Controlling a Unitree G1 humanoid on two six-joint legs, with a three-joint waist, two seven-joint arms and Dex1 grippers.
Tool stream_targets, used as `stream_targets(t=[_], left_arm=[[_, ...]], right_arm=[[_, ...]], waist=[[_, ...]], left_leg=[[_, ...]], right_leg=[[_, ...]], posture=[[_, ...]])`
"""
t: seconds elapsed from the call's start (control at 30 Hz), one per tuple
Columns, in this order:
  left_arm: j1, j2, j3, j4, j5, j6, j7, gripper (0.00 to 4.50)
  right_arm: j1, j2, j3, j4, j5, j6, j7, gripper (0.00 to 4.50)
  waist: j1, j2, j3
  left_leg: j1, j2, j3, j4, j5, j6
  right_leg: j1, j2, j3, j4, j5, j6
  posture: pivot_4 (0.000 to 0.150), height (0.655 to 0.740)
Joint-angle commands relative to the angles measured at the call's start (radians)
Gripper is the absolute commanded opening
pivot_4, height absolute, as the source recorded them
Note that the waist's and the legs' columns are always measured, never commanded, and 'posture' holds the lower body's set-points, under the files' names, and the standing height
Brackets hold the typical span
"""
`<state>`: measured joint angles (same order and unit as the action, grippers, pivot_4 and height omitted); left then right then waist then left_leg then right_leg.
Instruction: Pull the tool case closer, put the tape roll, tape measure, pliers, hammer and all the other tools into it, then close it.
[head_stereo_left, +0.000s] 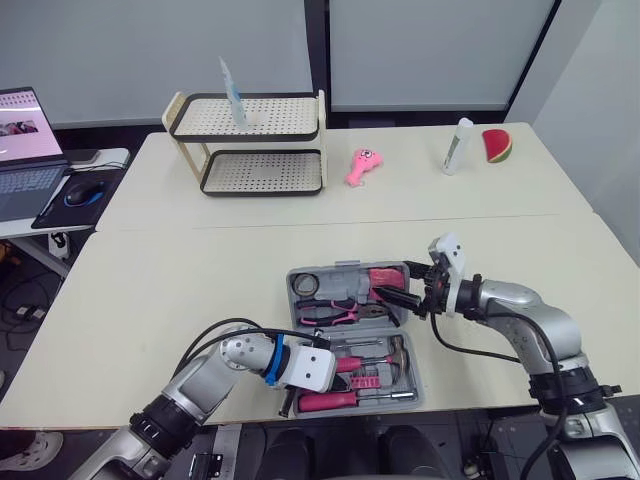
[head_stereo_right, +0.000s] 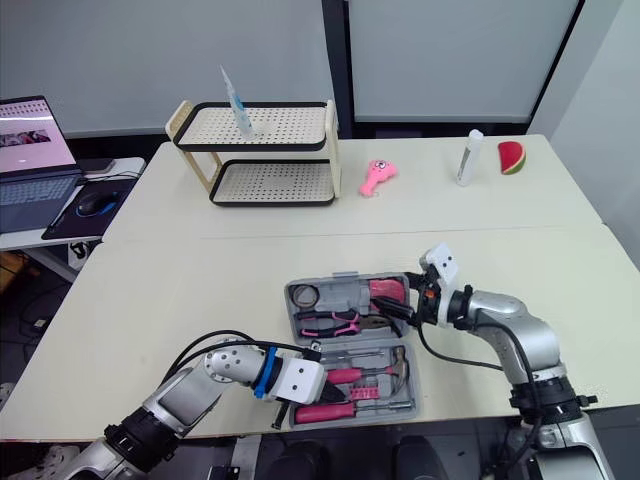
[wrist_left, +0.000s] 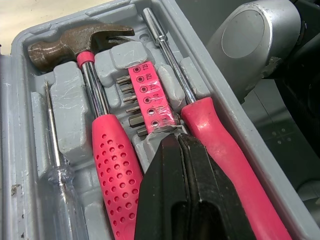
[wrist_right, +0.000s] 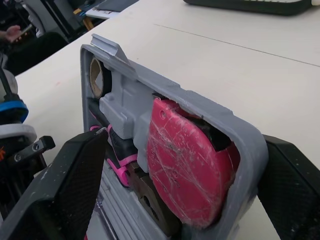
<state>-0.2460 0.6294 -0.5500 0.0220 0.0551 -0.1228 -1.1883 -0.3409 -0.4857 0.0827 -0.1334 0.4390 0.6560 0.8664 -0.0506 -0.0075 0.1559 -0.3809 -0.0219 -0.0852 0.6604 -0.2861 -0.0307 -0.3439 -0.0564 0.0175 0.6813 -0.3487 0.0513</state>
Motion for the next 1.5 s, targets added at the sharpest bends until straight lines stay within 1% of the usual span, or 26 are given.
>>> stream_targets(t=[0.03, 0.17, 0.27, 0.33, 0.4, 0.5, 0.63, 0.77, 0.87, 0.93, 1.0, 1.1, 1.3, 1.4, 1.5], left_arm=[[0.053, 0.039, -0.025, 0.064, 0.052, 0.029, -0.012, 0.0], [0.068, 0.042, 0.001, 0.053, 0.031, 0.034, -0.01, 0.0], [0.09, 0.042, 0.055, 0.003, -0.03, 0.075, -0.007, 0.0], [0.112, 0.055, 0.101, -0.063, -0.091, 0.126, -0.013, 0.0], [0.135, 0.083, 0.149, -0.136, -0.151, 0.18, -0.024, 0.0], [0.18, 0.169, 0.232, -0.224, -0.241, 0.262, -0.057, 0.0], [0.222, 0.24, 0.316, -0.226, -0.285, 0.317, -0.061, 0.0], [0.282, 0.294, 0.403, -0.206, -0.32, 0.366, -0.057, 0.0], [0.33, 0.329, 0.468, -0.149, -0.308, 0.357, -0.038, 0.0], [0.348, 0.332, 0.502, -0.105, -0.298, 0.351, -0.011, 0.0], [0.354, 0.321, 0.522, -0.077, -0.29, 0.348, 0.018, 0.0], [0.356, 0.299, 0.525, -0.064, -0.28, 0.346, 0.056, 0.0], [0.354, 0.241, 0.488, -0.133, -0.273, 0.38, 0.104, 0.0], [0.354, 0.223, 0.457, -0.17, -0.252, 0.391, 0.125, 0.0], [0.345, 0.181, 0.402, -0.197, -0.213, 0.404, 0.168, 0.0]], right_arm=[[0.006, -0.022, 0.033, -0.089, -0.015, -0.054, 0.032, 4.45], [0.024, -0.06, 0.051, -0.139, -0.044, -0.092, 0.042, 4.45], [0.041, -0.094, 0.056, -0.19, -0.063, -0.115, 0.042, 4.45], [0.057, -0.114, 0.053, -0.225, -0.067, -0.122, 0.045, 4.45], [0.073, -0.133, 0.048, -0.258, -0.062, -0.12, 0.045, 4.45], [0.104, -0.171, 0.044, -0.306, -0.067, -0.126, 0.05, 4.45], [0.135, -0.218, 0.047, -0.358, -0.076, -0.136, 0.062, 4.45], [0.194, -0.324, 0.027, -0.455, -0.103, -0.147, 0.091, 4.45], [0.312, -0.477, -0.059, -0.572, -0.112, -0.157, 0.158, 4.45], [0.419, -0.577, -0.15, -0.619, -0.114, -0.171, 0.222, 4.45], [0.522, -0.653, -0.231, -0.627, -0.126, -0.195, 0.285, 4.45], [0.593, -0.682, -0.301, -0.613, -0.122, -0.201, 0.312, 4.45], [0.535, -0.658, -0.179, -0.556, -0.222, -0.219, 0.228, 4.45], [0.501, -0.647, -0.098, -0.538, -0.271, -0.215, 0.203, 3.81], [0.427, -0.603, 0.03, -0.48, -0.374, -0.223, 0.15, 2.77]], waist=[[0.0, 0.0, 0.0], [0.0, 0.0, 0.0], [0.0, 0.0, 0.0], [0.0, 0.0, 0.0], [0.0, -0.001, 0.001], [0.004, -0.001, 0.002], [0.017, -0.001, 0.004], [0.021, -0.001, 0.006], [0.026, -0.001, 0.007], [0.03, -0.001, 0.008], [0.03, -0.003, 0.009], [0.03, -0.005, 0.009], [0.025, -0.005, 0.01], [0.025, -0.005, 0.01], [0.025, -0.005, 0.01]], left_leg=[[0.0, 0.0, 0.0, 0.0, 0.0, 0.0], [0.0, 0.0, -0.001, 0.0, 0.0, 0.0], [0.0, 0.0, -0.002, 0.0, 0.0, 0.0], [-0.001, 0.0, -0.002, 0.0, 0.0, 0.0], [-0.001, 0.0, -0.003, 0.0, 0.0, 0.0], [-0.002, 0.0, -0.004, 0.0, 0.0, 0.0], [-0.002, -0.001, -0.004, 0.0, 0.0, 0.0], [-0.003, -0.002, -0.004, 0.0, 0.0, 0.0], [-0.005, -0.002, -0.004, 0.0, 0.0, 0.0], [-0.005, -0.002, -0.004, 0.001, 0.0, 0.0], [-0.005, -0.002, -0.004, 0.001, 0.0, 0.0], [-0.003, -0.002, -0.005, 0.001, 0.0, 0.0], [-0.003, -0.002, -0.005, 0.001, 0.0, 0.0], [-0.003, -0.002, -0.005, 0.001, 0.0, 0.0], [-0.003, -0.002, -0.005, 0.001, 0.0, 0.0]], right_leg=[[0.0, 0.0, 0.0, 0.0, 0.0, 0.0], [0.0, 0.001, 0.0, 0.0, 0.0, 0.0], [0.0, 0.001, 0.0, 0.0, 0.0, 0.0], [-0.001, 0.0, 0.0, 0.0, 0.0, 0.0], [-0.001, 0.0, 0.0, 0.0, 0.0, 0.0], [-0.001, 0.0, 0.0, 0.0, 0.0, 0.0], [-0.001, -0.001, 0.0, -0.001, 0.0, 0.0], [-0.001, -0.001, -0.001, -0.001, 0.0, 0.0], [-0.003, -0.002, -0.001, -0.001, 0.0, 0.0], [-0.003, -0.002, -0.001, -0.002, 0.0, 0.0], [-0.002, -0.002, -0.001, -0.002, 0.0, 0.0], [0.001, -0.002, -0.001, -0.001, 0.0, 0.0], [0.001, -0.002, 0.0, -0.001, 0.0, 0.0], [0.001, -0.002, 0.0, -0.002, 0.0, 0.0], [0.001, -0.002, 0.0, -0.002, 0.0, 0.0]], posture=[[0.15, 0.7356], [0.15, 0.7356], [0.15, 0.7356], [0.15, 0.7356], [0.15, 0.7356], [0.15, 0.7356], [0.15, 0.7356], [0.15, 0.7356], [0.15, 0.7356], [0.15, 0.7356], [0.15, 0.7356], [0.15, 0.7356], [0.15, 0.7356], [0.15, 0.7356], [0.15, 0.7356]])
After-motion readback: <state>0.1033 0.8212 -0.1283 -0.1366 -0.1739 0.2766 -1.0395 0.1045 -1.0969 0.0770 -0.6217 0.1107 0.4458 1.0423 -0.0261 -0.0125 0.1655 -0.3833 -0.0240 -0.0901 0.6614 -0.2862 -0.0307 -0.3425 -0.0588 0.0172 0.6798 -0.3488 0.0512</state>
